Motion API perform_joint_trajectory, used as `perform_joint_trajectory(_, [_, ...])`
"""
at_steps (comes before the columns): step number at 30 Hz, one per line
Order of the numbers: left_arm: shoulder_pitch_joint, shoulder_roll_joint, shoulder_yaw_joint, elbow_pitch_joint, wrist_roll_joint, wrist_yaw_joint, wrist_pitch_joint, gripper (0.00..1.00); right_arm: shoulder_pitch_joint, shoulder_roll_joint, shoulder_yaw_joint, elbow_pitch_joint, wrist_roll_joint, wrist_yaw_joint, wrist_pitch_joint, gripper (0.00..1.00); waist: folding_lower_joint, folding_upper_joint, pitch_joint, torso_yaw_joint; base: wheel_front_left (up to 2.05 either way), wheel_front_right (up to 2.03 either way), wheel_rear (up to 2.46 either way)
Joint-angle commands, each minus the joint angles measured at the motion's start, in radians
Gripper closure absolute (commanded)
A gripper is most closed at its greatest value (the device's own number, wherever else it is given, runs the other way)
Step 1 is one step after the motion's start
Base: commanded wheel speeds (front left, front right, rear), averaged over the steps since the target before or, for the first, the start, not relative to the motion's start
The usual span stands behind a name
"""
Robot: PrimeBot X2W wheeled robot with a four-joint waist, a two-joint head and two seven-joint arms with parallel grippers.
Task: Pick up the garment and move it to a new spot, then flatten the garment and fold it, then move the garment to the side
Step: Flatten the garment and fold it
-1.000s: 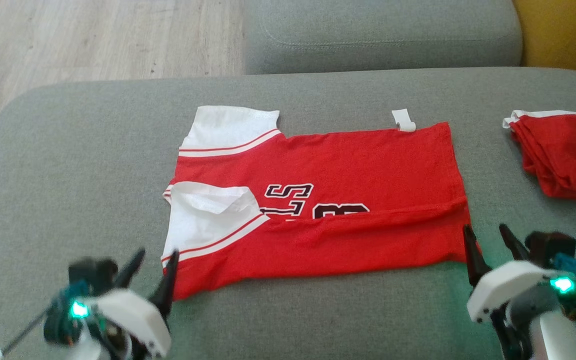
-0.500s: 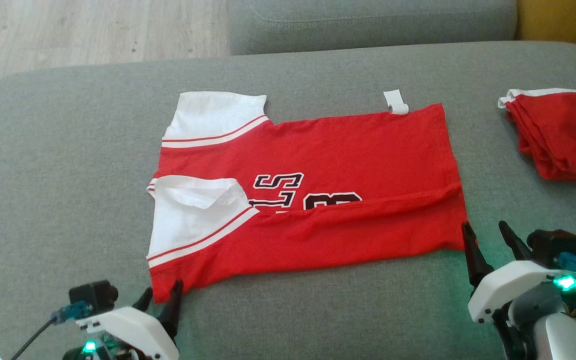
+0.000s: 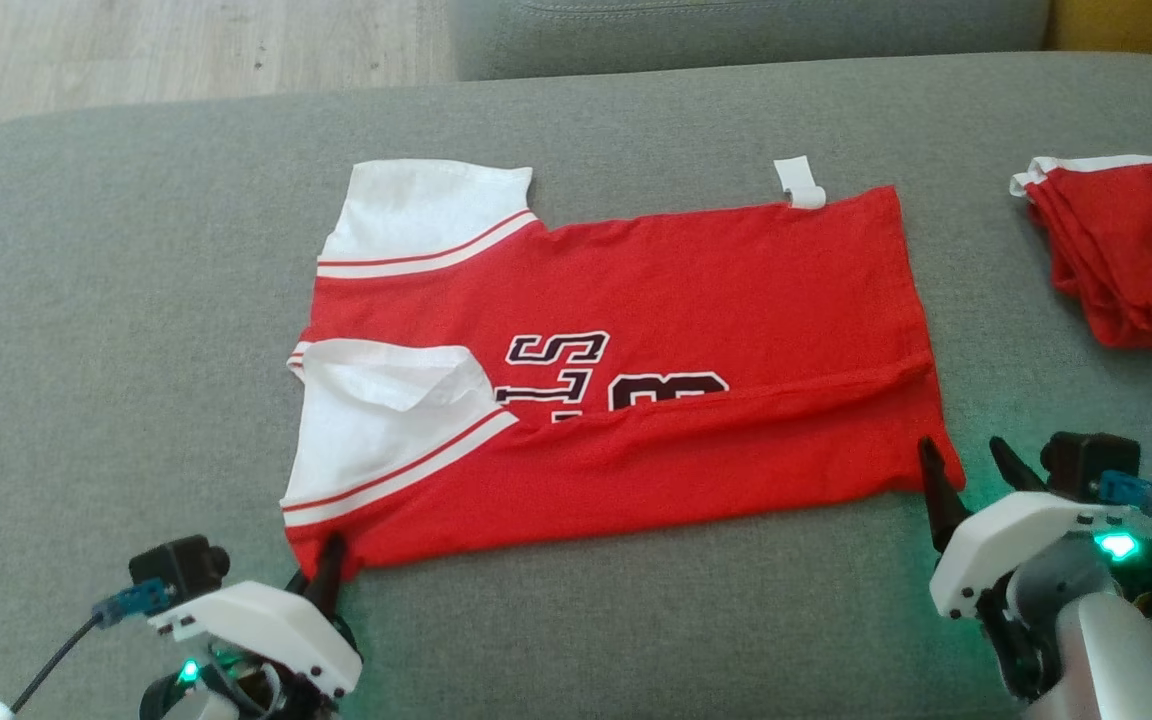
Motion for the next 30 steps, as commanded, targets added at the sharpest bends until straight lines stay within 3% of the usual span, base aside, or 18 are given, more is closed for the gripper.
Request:
perform_joint_trajectory(1, [-0.047,0.013,0.033,-0.014,0.007,-0.008,-0.015,1.0,-0.051,-0.006,0.011,0.005,-0.002,0.007,0.0,0.0,-0.0001,0.0,0.001,0.006,0.0,0.0,0.0])
perform_joint_trajectory(7, [-0.049,0.018,0.028,-0.033,0.024,-0.018,-0.041,1.0,-0.079,-0.006,0.023,0.126,0.024,0.007,0.015,0.0,-0.0001,0.0,-0.003,0.021,0.0,0.0,0.0])
perform_joint_trajectory(8, [-0.048,0.019,0.028,-0.038,0.026,-0.018,-0.044,1.0,-0.085,-0.006,0.027,0.144,0.033,0.007,0.016,0.15,-0.0001,0.0,-0.005,0.023,0.0,0.0,0.0])
perform_joint_trajectory(9, [-0.047,0.021,0.026,-0.045,0.03,-0.019,-0.048,1.0,-0.09,-0.006,0.033,0.162,0.04,0.007,0.017,0.53,-0.0001,0.0,-0.007,0.024,0.0,0.0,0.0])
perform_joint_trajectory(11, [-0.045,0.023,0.024,-0.059,0.035,-0.02,-0.053,1.0,-0.101,-0.006,0.039,0.195,0.059,0.007,0.014,0.78,-0.0001,0.0,-0.014,0.026,0.0,0.0,0.0])
perform_joint_trajectory(12, [-0.045,0.023,0.024,-0.059,0.035,-0.02,-0.053,1.0,-0.101,-0.006,0.039,0.195,0.059,0.007,0.014,0.78,-0.0001,0.0,-0.014,0.026,0.0,0.0,0.0])
perform_joint_trajectory(13, [-0.044,0.025,0.022,-0.066,0.039,-0.02,-0.056,1.0,-0.108,-0.006,0.043,0.207,0.067,0.007,0.007,1.0,-0.0001,0.0,-0.018,0.027,0.0,0.0,0.0])
perform_joint_trajectory(21, [-0.047,0.069,0.027,-0.166,0.069,-0.013,-0.065,1.0,-0.14,-0.006,0.03,0.206,0.109,0.007,-0.058,1.0,-0.0001,0.0,-0.076,0.023,0.0,0.0,0.0])
perform_joint_trajectory(30, [0.087,0.15,0.006,-0.38,0.078,0.044,-0.003,1.0,0.021,-0.006,-0.008,0.024,0.132,0.007,0.027,1.0,-0.0001,0.0,-0.122,0.011,0.0,0.0,0.0])
